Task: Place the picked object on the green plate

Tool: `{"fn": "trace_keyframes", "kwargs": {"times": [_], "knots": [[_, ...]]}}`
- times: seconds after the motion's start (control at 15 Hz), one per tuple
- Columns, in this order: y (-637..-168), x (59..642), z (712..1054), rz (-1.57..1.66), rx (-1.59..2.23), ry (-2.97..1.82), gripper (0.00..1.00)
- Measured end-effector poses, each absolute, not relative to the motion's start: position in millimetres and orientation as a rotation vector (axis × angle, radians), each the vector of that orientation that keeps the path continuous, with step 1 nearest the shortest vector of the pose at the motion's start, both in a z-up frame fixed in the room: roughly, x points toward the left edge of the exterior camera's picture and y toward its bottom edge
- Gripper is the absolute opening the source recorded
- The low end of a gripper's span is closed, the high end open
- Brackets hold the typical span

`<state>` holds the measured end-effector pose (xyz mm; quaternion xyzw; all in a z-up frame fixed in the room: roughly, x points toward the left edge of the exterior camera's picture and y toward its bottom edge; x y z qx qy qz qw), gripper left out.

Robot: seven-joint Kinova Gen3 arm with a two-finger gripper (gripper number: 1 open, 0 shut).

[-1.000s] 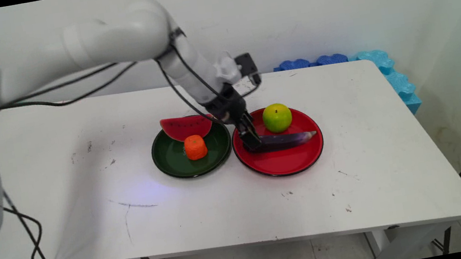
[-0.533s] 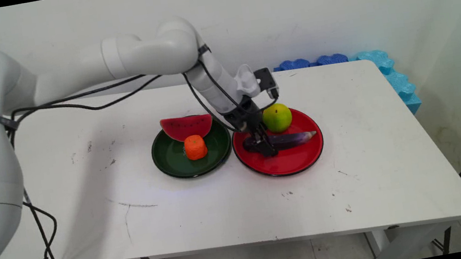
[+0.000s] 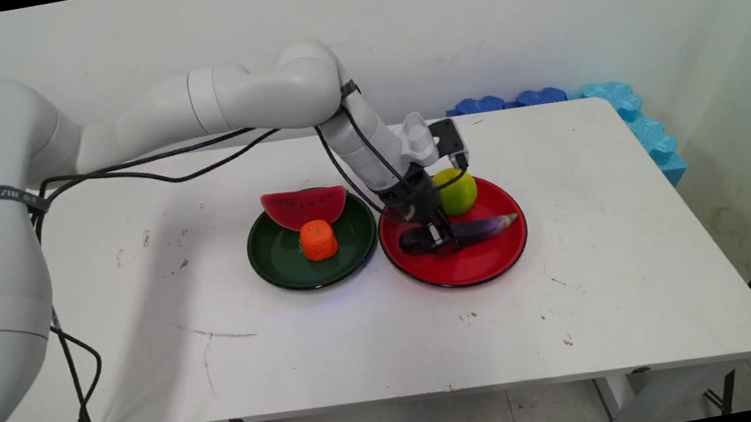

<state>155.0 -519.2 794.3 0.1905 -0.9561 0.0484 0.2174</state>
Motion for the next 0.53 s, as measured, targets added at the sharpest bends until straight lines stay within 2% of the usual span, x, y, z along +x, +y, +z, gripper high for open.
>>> {"fn": "trace_keyframes", "kwargs": {"times": [0.33,0.53], "knots": [[-517,154,805,0.127,0.52,-2.644,0.0],[-518,160,825,0.133,0.52,-2.627,0.0]]}}
